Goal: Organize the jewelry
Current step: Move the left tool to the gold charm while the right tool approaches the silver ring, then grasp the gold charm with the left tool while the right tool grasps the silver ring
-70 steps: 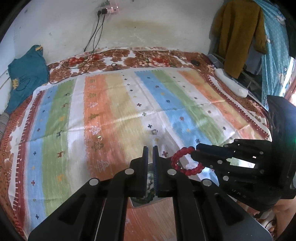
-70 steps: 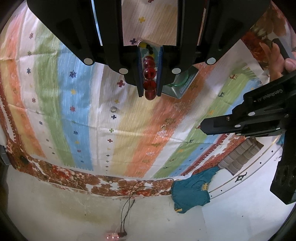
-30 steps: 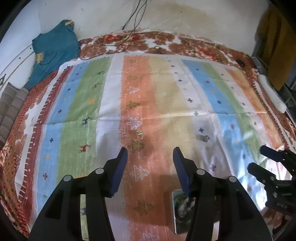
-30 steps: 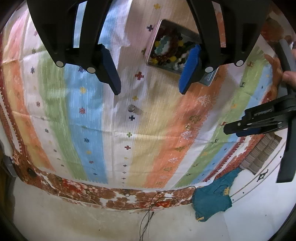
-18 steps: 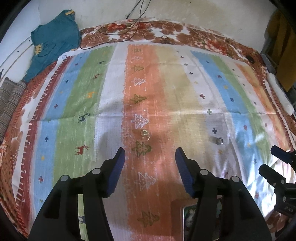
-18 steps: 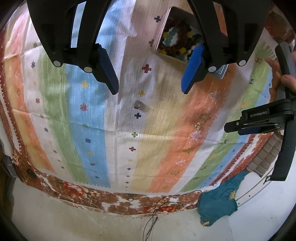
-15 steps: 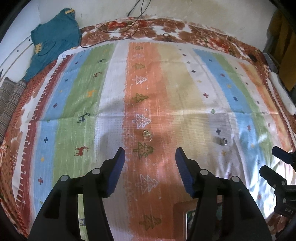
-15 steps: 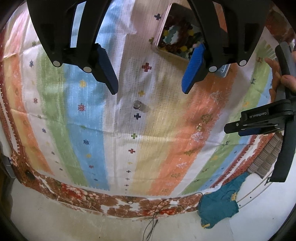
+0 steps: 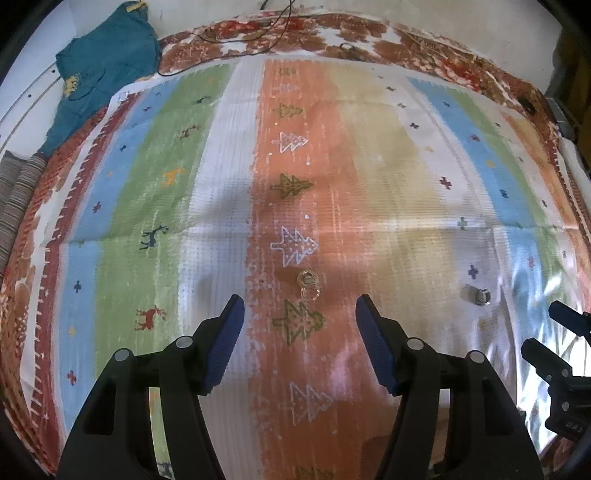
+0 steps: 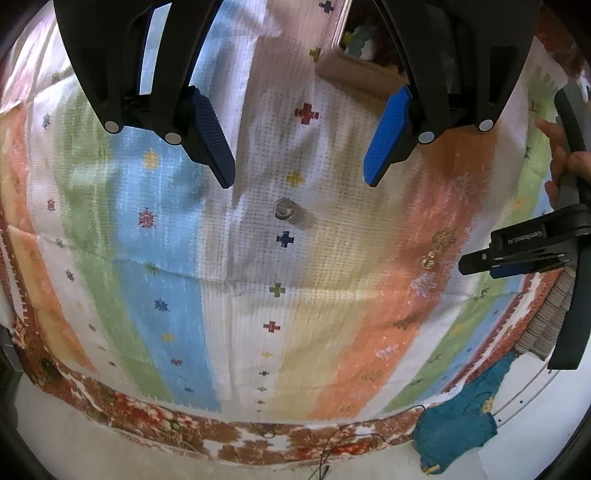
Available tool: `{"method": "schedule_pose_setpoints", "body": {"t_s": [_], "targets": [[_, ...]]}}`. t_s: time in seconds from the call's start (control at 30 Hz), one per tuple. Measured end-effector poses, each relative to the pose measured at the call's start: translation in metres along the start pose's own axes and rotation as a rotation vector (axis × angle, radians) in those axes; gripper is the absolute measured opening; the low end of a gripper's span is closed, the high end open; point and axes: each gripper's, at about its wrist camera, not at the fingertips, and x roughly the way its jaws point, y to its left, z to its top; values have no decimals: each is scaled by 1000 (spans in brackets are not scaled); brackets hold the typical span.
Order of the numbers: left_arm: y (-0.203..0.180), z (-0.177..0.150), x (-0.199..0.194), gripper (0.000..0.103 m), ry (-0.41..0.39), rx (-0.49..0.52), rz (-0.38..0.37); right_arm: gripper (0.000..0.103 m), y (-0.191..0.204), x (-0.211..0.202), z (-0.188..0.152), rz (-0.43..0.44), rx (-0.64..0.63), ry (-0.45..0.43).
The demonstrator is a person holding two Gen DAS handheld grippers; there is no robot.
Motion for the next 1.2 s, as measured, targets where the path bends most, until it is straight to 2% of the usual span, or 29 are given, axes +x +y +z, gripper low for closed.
{"method": "schedule_pose_setpoints", "body": {"t_s": [0.23,0.37,0.47,0.77,1.0,1.07,1.2], "targets": [[4,6,22,63,35,1,8,72,-1,22,7,-5,-5,31],[6,10,30,63,43,4,7,72,-4,31,11,30,20,62],[7,12,36,62,53,5,4,72,-3,35,14,8,12,63],[3,21,51,52,73,14,-28,71,1,54,20,-29,-15,99],[0,23,67,42,119,10,-40,54,-2,71,25,-53,-27,133],[1,22,72,36,133,5,-39,52,-4,77,24,-58,-24,145],[2,23,75,31,126,1,-29,50,-7,82,26,-53,-22,146]]}}
